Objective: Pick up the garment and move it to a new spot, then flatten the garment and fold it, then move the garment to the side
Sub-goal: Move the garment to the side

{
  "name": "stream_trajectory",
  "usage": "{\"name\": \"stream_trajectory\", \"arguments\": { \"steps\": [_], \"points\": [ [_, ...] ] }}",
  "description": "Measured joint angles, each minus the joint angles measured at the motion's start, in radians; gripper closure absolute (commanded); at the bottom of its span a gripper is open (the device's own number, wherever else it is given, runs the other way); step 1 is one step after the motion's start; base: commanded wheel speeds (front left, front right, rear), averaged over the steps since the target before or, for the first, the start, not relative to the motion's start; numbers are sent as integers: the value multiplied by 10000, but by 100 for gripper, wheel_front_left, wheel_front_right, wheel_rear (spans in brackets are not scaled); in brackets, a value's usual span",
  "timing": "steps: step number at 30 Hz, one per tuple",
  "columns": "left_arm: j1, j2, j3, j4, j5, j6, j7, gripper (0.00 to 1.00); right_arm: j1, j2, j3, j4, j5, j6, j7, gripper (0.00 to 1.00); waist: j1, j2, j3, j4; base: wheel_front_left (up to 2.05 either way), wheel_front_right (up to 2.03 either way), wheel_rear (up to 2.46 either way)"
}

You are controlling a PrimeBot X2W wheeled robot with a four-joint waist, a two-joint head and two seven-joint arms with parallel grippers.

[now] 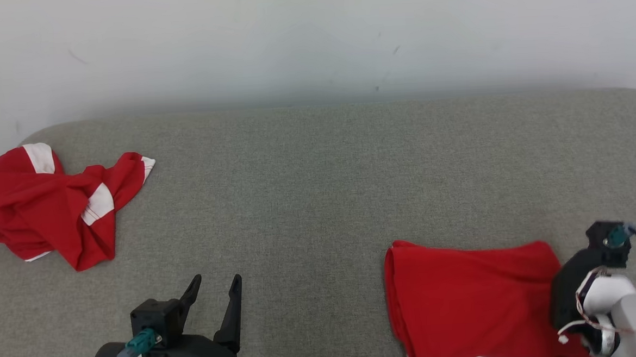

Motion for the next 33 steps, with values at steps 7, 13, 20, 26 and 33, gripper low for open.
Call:
{"name": "stream_trajectory", "arguments": {
  "steps": [7,13,20,26,33],
  "points": [
    [1,-4,31,35,-2,2,-2,0,-969,-920,545,-77,-869,339,-453,100,0,0,-80,-26,0,0,0],
    [4,38,-4,6,0,-2,-2,0,-1415,-1871,301,228,-1287,272,-895,100,1,1,-62,-38,0,0,0],
    [6,270,0,-121,77,-2,10,0,-1424,-2970,-581,767,-1467,81,-1563,100,1,0,40,43,0,0,0],
    [74,385,52,-288,79,0,12,0,-1243,-3227,-1195,1170,-1471,-21,-1925,100,0,0,167,107,0,0,0],
    [91,485,107,-439,109,15,86,0,-1017,-3271,-1578,1638,-1563,-63,-2270,100,1,0,266,21,0,0,0]
  ]
}}
